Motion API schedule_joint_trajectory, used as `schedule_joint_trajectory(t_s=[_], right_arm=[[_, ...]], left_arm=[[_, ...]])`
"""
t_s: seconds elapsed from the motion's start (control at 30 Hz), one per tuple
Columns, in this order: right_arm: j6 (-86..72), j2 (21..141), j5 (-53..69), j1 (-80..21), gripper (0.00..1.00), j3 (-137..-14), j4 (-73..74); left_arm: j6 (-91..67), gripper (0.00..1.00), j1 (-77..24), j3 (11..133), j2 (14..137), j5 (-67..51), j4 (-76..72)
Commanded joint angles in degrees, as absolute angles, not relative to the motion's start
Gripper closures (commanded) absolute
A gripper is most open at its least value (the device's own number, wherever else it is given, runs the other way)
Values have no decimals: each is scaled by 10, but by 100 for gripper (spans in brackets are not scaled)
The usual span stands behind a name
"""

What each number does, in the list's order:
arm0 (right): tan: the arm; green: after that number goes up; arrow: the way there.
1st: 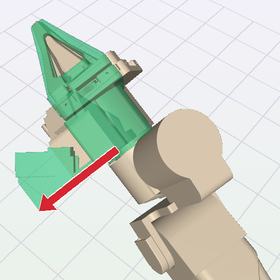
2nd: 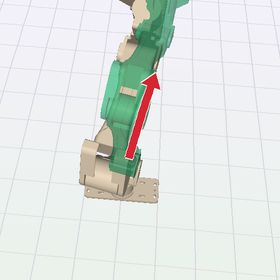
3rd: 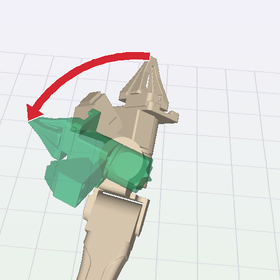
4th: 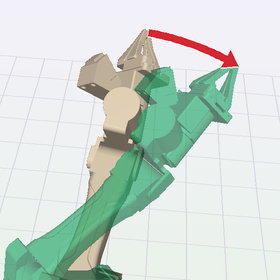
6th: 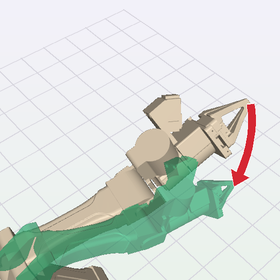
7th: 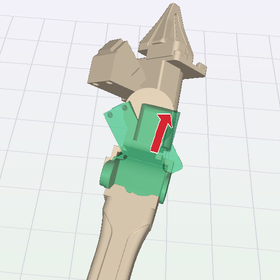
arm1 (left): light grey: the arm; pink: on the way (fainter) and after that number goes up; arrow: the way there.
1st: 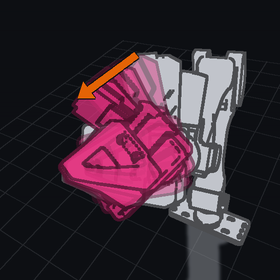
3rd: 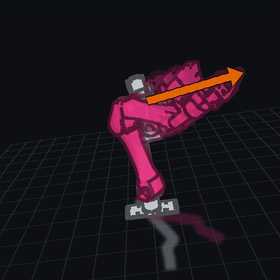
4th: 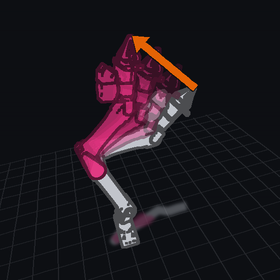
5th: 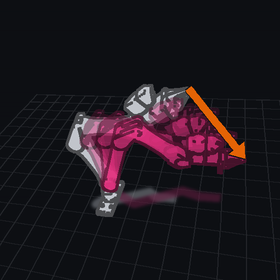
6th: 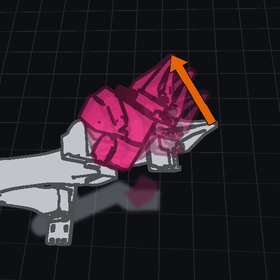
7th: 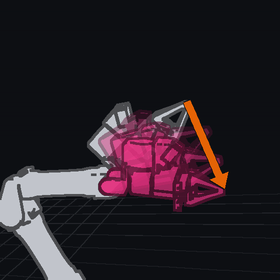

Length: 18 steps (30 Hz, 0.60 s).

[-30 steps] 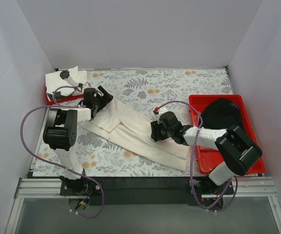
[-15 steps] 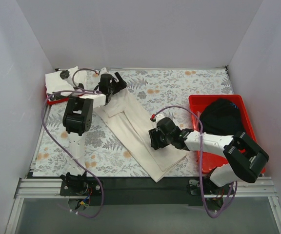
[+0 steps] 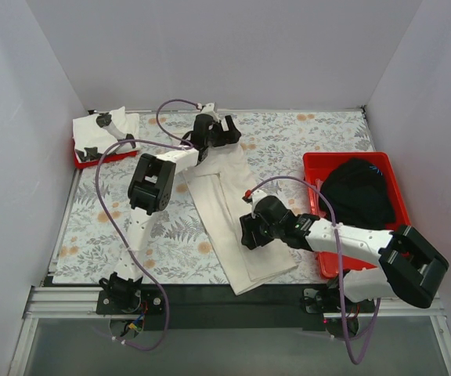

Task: Fold and stack the t-shirts
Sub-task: Fold the tshirt

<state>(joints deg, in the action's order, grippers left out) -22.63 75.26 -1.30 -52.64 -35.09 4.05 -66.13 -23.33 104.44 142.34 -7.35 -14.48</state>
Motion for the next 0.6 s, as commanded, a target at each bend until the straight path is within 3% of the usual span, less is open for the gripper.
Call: schedule_joint_trajectory(t_s=[0.0, 0.27, 0.57], right_arm=[[-234, 711, -4, -531, 50, -353, 46], [-200, 639, -69, -531, 44, -364, 76], [-178, 729, -104, -529, 42, -376, 45]], left_arm=[[-621, 16, -244, 1077, 1428, -112, -99], [-566, 14, -243, 1084, 1304, -52, -59], [-635, 14, -235, 898, 1181, 62, -4]])
